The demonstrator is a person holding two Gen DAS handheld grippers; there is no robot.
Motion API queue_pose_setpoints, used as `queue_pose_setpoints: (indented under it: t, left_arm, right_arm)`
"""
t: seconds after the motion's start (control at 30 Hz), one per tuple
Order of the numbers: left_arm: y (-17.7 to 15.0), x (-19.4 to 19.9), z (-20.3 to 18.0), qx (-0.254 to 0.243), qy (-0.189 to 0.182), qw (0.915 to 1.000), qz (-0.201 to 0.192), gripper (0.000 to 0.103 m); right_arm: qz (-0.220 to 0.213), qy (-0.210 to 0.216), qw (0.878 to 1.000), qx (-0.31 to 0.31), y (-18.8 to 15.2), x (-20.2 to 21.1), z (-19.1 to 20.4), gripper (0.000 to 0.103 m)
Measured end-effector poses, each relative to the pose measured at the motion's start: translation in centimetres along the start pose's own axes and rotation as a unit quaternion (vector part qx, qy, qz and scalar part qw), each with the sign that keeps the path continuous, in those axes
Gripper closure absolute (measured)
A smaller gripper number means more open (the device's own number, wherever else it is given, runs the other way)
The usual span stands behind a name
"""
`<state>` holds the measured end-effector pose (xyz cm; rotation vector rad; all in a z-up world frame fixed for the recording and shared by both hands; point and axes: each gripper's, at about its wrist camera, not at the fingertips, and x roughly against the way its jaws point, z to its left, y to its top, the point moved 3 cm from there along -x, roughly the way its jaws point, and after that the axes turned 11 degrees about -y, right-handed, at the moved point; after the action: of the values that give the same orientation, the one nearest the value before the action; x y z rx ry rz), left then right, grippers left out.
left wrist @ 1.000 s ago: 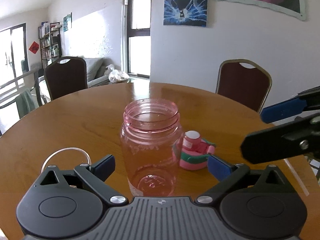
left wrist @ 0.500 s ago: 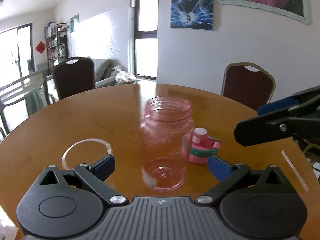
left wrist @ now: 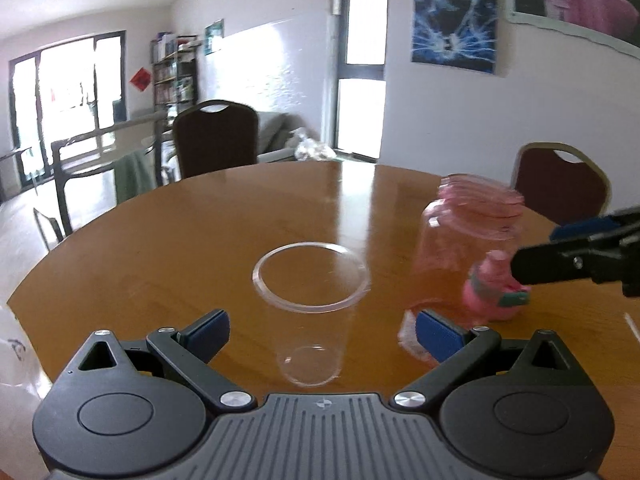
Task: Unscrew bottle cap and pour
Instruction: 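Release the bottle with the left gripper while right grasps the bottle body, then grasp the clear cup with the left gripper while right lifts the bottle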
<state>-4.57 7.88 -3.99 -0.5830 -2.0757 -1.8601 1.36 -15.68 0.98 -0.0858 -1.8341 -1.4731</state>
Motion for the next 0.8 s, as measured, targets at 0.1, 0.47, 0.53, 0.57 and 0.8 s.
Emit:
queue_pose_setpoints:
  t: [0.1,0.47,0.53,0.57,0.8]
  left_arm:
    - [-0.2,-0.8,0.8,0.006,0.012,0.9999,0.001,0.002]
    - [0.2,-2.8,2.2,0.015,0.018,0.9997,0.002,0.005]
    - [-0.3,-2.9,2.7,0.016,0.017,0.9997,0.002,0.005]
    - [-0.4,-3.0,2.8,0.014,0.018,0.9997,0.003,0.005]
    - [-0.9,-3.1,2.1,0.013,0.011,0.9998,0.008,0.007]
  right_arm:
    - [-0.008,-0.01,1.0,0.006,-0.8,-1.5,0.4,0.013]
    - [-0.015,-0.02,1.0,0.013,-2.3,-5.7,1.6,0.02]
    - [-0.015,-0.019,1.0,0.016,-2.5,-6.0,1.6,0.02]
    - [-0.015,-0.019,1.0,0.017,-2.6,-6.1,1.6,0.024]
    - [-0.005,-0.012,1.0,0.024,-2.4,-6.2,1.5,0.029]
